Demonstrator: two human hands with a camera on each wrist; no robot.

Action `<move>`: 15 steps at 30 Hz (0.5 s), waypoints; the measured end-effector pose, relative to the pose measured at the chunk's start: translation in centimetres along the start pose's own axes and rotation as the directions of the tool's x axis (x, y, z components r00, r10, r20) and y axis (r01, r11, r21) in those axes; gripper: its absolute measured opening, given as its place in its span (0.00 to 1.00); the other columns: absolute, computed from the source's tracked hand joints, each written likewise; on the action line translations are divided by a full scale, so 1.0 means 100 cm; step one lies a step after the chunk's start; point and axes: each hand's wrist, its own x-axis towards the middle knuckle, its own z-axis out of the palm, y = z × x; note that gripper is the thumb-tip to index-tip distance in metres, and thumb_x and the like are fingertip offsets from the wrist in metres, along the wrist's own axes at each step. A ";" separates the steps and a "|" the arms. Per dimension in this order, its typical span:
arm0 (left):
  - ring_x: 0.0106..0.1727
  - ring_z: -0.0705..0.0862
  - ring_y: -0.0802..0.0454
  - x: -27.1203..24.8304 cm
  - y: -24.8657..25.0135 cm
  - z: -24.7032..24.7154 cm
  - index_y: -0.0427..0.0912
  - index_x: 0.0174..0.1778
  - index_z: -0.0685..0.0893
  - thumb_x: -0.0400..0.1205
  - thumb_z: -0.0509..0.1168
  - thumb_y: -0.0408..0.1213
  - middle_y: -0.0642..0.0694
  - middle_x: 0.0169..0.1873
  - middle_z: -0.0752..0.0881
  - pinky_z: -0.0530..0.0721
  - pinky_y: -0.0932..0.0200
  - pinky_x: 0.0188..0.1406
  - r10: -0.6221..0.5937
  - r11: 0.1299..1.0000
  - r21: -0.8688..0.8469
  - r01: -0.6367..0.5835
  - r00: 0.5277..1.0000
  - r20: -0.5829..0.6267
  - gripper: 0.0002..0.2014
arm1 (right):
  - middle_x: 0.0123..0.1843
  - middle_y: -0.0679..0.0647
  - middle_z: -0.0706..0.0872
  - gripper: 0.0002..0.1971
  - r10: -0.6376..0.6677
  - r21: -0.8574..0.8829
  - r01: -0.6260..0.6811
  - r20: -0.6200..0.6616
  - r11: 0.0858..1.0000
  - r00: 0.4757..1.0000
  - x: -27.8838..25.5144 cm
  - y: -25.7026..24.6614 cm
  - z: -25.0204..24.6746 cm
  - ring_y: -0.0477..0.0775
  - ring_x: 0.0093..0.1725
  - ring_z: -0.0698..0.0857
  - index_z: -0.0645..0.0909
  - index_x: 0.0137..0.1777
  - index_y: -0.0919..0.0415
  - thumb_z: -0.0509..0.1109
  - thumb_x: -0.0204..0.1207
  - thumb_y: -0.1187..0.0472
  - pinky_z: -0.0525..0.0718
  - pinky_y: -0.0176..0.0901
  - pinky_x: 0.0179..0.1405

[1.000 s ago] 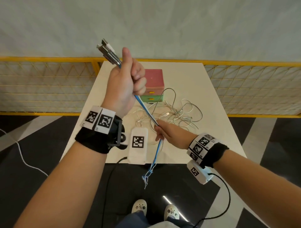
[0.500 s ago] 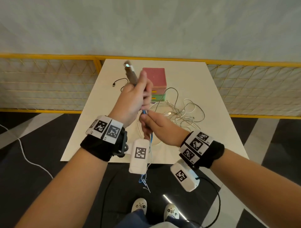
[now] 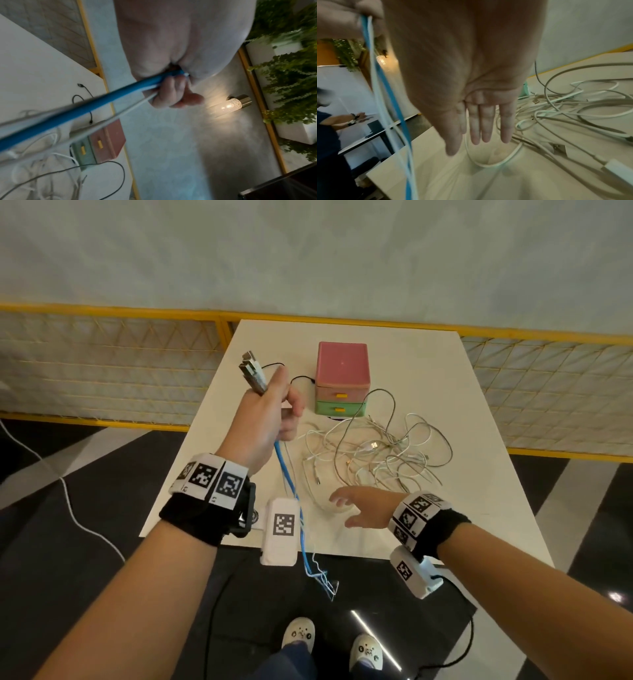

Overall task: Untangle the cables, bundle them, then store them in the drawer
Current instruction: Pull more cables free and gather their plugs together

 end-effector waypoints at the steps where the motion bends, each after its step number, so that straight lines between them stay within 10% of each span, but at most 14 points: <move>1: 0.15 0.60 0.57 0.001 -0.003 -0.002 0.46 0.19 0.75 0.90 0.51 0.49 0.42 0.26 0.67 0.58 0.67 0.17 -0.010 1.000 0.023 0.010 1.000 -0.009 0.31 | 0.66 0.56 0.80 0.21 0.009 0.028 -0.008 -0.049 1.000 0.999 0.006 0.003 -0.001 0.55 0.66 0.79 0.73 0.70 0.59 0.69 0.77 0.62 0.75 0.48 0.69; 6: 0.17 0.56 0.57 0.005 -0.019 -0.008 0.42 0.33 0.77 0.90 0.50 0.52 0.53 0.18 0.60 0.54 0.65 0.17 -0.067 0.991 0.120 0.066 0.998 0.005 0.25 | 0.62 0.59 0.82 0.13 0.097 0.204 -0.070 -0.125 0.976 0.987 0.036 -0.004 0.002 0.59 0.61 0.82 0.80 0.62 0.60 0.65 0.78 0.64 0.76 0.42 0.59; 11: 0.15 0.56 0.58 0.019 -0.039 -0.017 0.41 0.32 0.76 0.89 0.52 0.52 0.54 0.16 0.61 0.54 0.66 0.15 -0.157 0.979 0.121 0.162 0.986 -0.052 0.24 | 0.74 0.58 0.73 0.21 0.095 0.156 -0.083 -0.074 0.984 0.993 0.078 -0.027 0.014 0.59 0.71 0.74 0.74 0.72 0.57 0.66 0.78 0.61 0.70 0.46 0.71; 15: 0.14 0.57 0.58 0.029 -0.053 -0.028 0.40 0.33 0.78 0.89 0.52 0.52 0.54 0.16 0.62 0.55 0.67 0.15 -0.194 0.974 0.103 0.203 0.977 -0.089 0.24 | 0.64 0.62 0.84 0.15 0.133 0.390 -0.028 -0.246 0.920 0.960 0.092 -0.037 0.011 0.58 0.60 0.83 0.82 0.63 0.67 0.67 0.76 0.69 0.77 0.26 0.55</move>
